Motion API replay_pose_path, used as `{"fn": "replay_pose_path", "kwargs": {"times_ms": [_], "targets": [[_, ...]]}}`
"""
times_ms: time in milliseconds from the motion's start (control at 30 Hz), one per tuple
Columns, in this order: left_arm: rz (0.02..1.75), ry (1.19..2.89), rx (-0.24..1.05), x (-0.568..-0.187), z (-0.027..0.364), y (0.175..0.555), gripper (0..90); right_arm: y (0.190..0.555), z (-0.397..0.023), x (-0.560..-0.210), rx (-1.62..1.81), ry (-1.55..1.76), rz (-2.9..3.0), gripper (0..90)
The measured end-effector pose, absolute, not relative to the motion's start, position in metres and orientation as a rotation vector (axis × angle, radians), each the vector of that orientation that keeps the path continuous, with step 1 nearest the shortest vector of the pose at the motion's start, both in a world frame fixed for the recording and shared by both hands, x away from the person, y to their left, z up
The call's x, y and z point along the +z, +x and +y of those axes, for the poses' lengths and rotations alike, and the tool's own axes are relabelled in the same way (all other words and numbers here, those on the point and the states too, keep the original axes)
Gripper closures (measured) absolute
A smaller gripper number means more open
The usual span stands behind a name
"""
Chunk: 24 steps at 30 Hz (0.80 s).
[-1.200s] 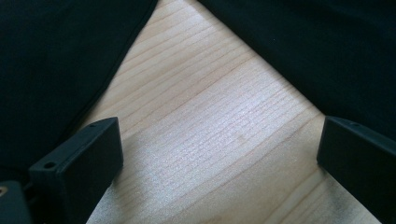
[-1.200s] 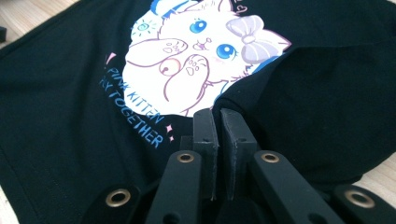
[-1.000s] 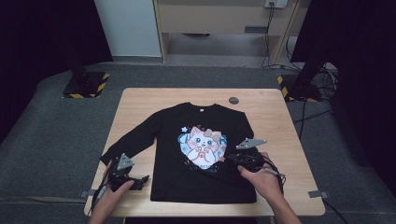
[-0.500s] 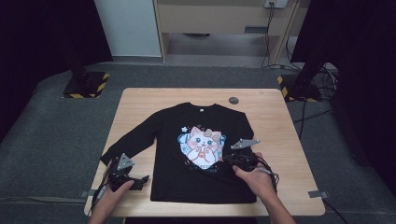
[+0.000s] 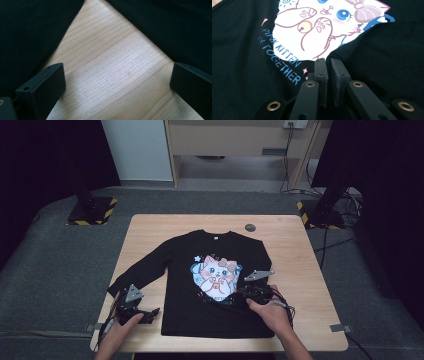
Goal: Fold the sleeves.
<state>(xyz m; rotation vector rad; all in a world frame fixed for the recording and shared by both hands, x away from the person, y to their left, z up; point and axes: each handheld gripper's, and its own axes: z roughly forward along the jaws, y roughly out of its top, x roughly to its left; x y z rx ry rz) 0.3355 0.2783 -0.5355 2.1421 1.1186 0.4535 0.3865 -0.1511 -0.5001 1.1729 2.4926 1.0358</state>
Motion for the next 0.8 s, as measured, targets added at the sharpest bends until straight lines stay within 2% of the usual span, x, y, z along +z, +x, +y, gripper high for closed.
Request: {"fn": "replay_pose_path", "kwargs": {"times_ms": [333, 500, 633, 800], "targets": [[1.118, 2.142, 0.454, -0.536, 0.278, 0.335, 0.0, 0.381, -0.151, -0.502, 1.035, 1.156, 2.509, 82.4], [1.118, 2.142, 0.454, -0.536, 0.278, 0.335, 0.0, 0.378, -0.153, -0.503, 1.040, 1.172, 2.511, 75.3], [1.119, 2.142, 0.454, -0.536, 0.278, 0.335, 0.0, 0.377, -0.154, -0.503, 1.038, 1.160, 2.514, 73.5], [1.118, 2.142, 0.454, -0.536, 0.278, 0.335, 0.0, 0.373, -0.156, -0.500, 1.096, 1.157, 2.500, 63.8]]}}
